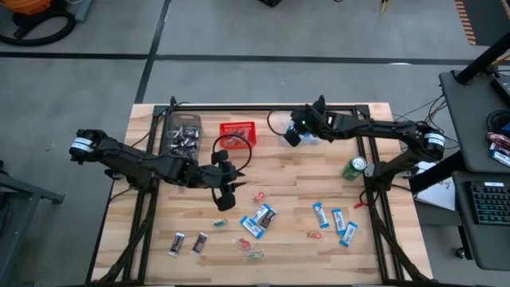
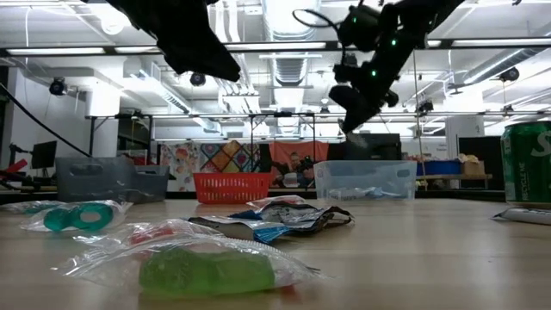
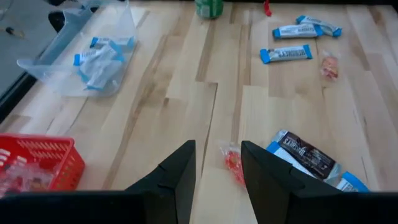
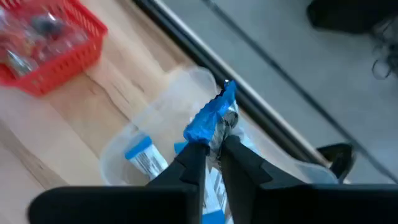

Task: Sort candy
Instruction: Put the white chocolate into the transparent bin, then put the orange gummy into the red bin

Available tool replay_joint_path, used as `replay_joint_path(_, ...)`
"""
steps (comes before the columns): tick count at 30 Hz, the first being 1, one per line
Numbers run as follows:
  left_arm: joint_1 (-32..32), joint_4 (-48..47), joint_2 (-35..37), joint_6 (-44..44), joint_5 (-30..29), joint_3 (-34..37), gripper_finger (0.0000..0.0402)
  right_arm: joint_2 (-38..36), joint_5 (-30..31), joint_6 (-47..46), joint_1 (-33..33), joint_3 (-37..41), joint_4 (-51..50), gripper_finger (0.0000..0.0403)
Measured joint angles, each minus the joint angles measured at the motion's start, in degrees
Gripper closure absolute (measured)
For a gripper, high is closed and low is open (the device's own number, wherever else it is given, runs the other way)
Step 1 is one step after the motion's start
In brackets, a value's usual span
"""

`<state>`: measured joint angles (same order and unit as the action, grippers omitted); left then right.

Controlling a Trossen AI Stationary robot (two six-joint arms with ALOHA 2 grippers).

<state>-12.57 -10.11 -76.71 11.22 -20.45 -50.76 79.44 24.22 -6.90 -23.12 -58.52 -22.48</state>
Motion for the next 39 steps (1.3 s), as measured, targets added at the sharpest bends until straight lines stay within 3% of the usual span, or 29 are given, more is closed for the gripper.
replay_joint_path(10,0.0,5.2,-0.9,6.6,0.0,4.1,0.0290,0.7,-6.2,-2.0,-2.5,0.1,0.4,0.0261)
replay_joint_path(14,-0.6,11.2,-3.0,8.4,0.0,7.6,0.0290,-0.3,-14.3,-3.9,-1.2,0.1,0.8,0.0238)
replay_joint_path(17,-1.2,16.6,-5.3,8.4,0.0,9.5,0.0290,-1.0,-18.0,-4.9,1.1,0.1,0.5,0.0231)
replay_joint_path(23,-2.0,31.6,-14.0,7.8,0.0,11.6,0.0290,-2.1,-18.7,-6.6,8.5,0.1,0.2,0.0233)
replay_joint_path(30,-3.0,33.0,-23.8,5.3,0.0,7.6,0.0283,-2.5,-18.2,-9.7,17.7,0.1,-0.1,0.0243)
replay_joint_path(39,-2.6,32.7,-30.5,5.5,-0.7,5.0,0.0238,-2.8,-15.8,-12.8,25.4,0.2,0.0,0.0248)
